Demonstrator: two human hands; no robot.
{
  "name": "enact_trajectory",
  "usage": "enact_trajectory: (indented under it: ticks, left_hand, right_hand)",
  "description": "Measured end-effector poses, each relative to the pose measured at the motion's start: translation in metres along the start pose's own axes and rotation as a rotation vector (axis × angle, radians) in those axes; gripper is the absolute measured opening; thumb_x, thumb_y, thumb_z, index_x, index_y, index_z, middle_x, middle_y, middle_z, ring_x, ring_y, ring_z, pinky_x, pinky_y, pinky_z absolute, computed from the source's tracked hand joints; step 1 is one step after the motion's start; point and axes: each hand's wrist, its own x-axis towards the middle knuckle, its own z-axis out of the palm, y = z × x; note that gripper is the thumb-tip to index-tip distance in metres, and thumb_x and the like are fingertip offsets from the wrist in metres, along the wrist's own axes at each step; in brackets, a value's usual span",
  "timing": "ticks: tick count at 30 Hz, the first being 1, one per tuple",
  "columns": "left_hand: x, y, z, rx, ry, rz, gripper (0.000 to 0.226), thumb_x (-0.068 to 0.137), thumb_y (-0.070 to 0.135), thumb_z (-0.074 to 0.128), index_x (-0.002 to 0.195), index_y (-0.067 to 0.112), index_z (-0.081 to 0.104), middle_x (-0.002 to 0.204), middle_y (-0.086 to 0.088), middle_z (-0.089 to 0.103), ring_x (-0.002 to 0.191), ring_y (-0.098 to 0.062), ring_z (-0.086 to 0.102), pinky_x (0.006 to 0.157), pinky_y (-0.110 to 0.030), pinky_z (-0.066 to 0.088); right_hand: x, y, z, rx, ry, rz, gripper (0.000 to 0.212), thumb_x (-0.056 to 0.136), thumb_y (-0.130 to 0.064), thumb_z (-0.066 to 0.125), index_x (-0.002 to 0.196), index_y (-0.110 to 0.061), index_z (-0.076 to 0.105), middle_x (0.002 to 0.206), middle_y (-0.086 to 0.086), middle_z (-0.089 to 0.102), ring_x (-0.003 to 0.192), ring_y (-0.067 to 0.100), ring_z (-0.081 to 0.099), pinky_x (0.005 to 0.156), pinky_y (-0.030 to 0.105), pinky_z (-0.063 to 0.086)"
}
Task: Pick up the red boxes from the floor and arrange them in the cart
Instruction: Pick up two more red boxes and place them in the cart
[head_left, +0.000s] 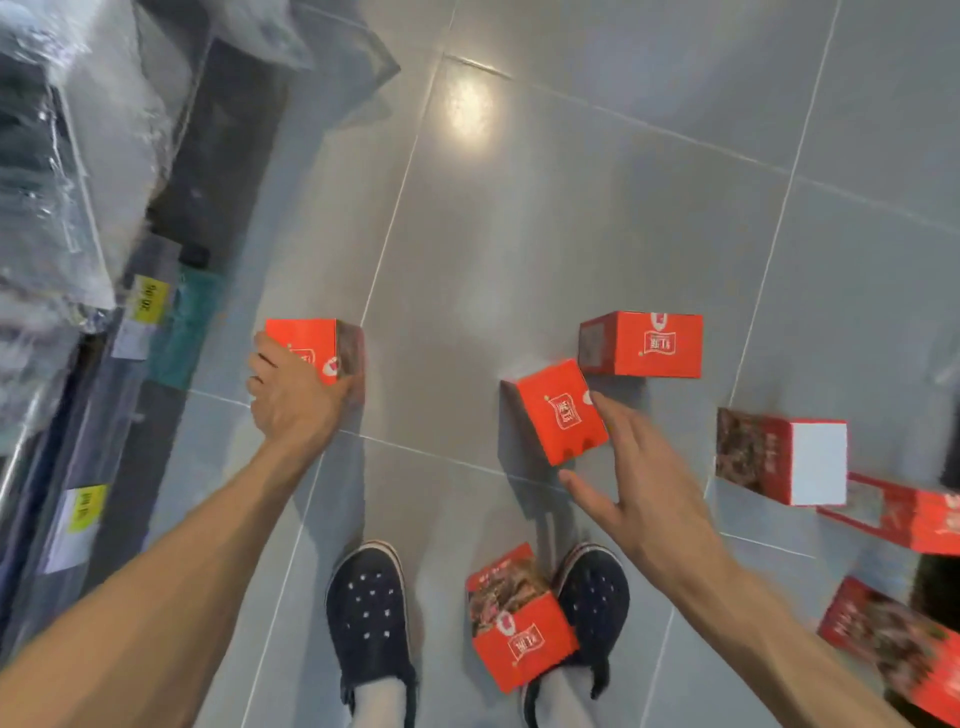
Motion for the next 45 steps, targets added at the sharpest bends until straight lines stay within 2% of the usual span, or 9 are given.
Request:
enact_trajectory:
  ticks: [2,5,10,13,18,23,33,41,45]
  left_hand:
    - [-0.005,-0.005,-0.006,0.004,-0.014,0.052,0.102,0.075,0.029,0.085,0.149,0.001,0.022,0.141,-0.025,0.04,0.126,-0.049,0.044,0.102,-0.061,0.042]
    - [-0.024,-0.009,-0.028,0.011,-0.082,0.202,0.093,0.072,0.03,0.086,0.143,0.005,0.03,0.131,-0.023,0.046,0.116,-0.048,0.05,0.094,-0.061,0.047]
    - [-0.066,-0.015,-0.055,0.053,-0.152,0.454,0.098,0.07,0.058,0.083,0.145,0.023,0.032,0.127,-0.012,0.052,0.108,-0.037,0.054,0.085,-0.055,0.051]
    - [-0.077,-0.02,-0.05,0.086,-0.167,0.539,0.095,0.075,0.042,0.082,0.149,0.022,0.027,0.133,-0.011,0.052,0.113,-0.036,0.054,0.088,-0.053,0.05]
    - [-0.09,-0.038,-0.035,0.073,-0.194,0.52,0.098,0.078,0.043,0.082,0.153,0.019,0.024,0.143,-0.013,0.05,0.121,-0.036,0.054,0.099,-0.054,0.049]
    - [-0.101,-0.052,-0.055,0.066,-0.215,0.501,0.099,0.079,0.043,0.082,0.155,0.019,0.024,0.146,-0.011,0.048,0.123,-0.034,0.054,0.102,-0.052,0.047]
    - [-0.171,-0.011,-0.239,0.085,-0.145,0.534,0.093,0.08,0.033,0.077,0.156,0.019,0.025,0.143,-0.004,0.049,0.119,-0.031,0.052,0.093,-0.048,0.046]
    - [-0.28,0.038,-0.419,0.055,0.021,0.637,0.097,0.077,0.043,0.077,0.155,0.017,0.027,0.144,-0.001,0.047,0.127,-0.026,0.049,0.104,-0.042,0.041]
    - [-0.361,0.026,-0.501,0.011,0.145,0.577,0.102,0.073,0.058,0.069,0.156,0.018,0.025,0.144,-0.005,0.046,0.128,-0.028,0.048,0.104,-0.043,0.042]
  right_hand:
    - [-0.001,0.004,0.0,0.013,0.015,0.006,0.079,0.092,-0.054,0.063,0.156,-0.025,0.028,0.154,-0.003,0.044,0.136,0.015,0.044,0.108,0.029,0.037]
    - [-0.001,0.004,-0.007,0.009,0.02,0.069,0.083,0.092,-0.057,0.061,0.158,-0.023,0.025,0.158,0.0,0.042,0.14,0.019,0.042,0.112,0.034,0.037]
    - [0.022,-0.001,-0.002,0.057,-0.076,0.192,0.1,0.09,-0.059,0.068,0.162,-0.02,0.012,0.162,0.003,0.035,0.147,0.022,0.037,0.12,0.043,0.036]
    - [0.047,-0.005,0.019,0.026,-0.114,0.217,0.11,0.086,-0.055,0.074,0.162,-0.013,0.005,0.164,0.008,0.029,0.151,0.025,0.03,0.121,0.044,0.031]
    - [0.076,-0.011,0.06,0.013,-0.081,0.334,0.12,0.083,-0.045,0.08,0.162,-0.012,-0.003,0.153,0.016,0.036,0.137,0.037,0.043,0.108,0.052,0.042]
    - [0.073,-0.013,0.055,0.064,-0.011,0.345,0.106,0.079,-0.041,0.081,0.158,-0.015,0.014,0.133,0.018,0.049,0.119,0.043,0.054,0.094,0.056,0.049]
    - [0.007,-0.113,-0.177,-0.129,-0.101,-0.047,0.104,0.081,-0.048,0.076,0.161,-0.023,0.014,0.137,0.006,0.051,0.118,0.029,0.055,0.094,0.044,0.049]
    - [-0.068,-0.219,-0.367,-0.111,0.01,-0.309,0.104,0.076,-0.055,0.075,0.159,-0.028,0.02,0.134,0.001,0.054,0.112,0.029,0.058,0.094,0.046,0.049]
    - [-0.116,-0.277,-0.442,-0.239,0.072,-0.457,0.104,0.071,-0.069,0.074,0.155,-0.038,0.021,0.126,-0.003,0.057,0.107,0.029,0.059,0.088,0.047,0.051]
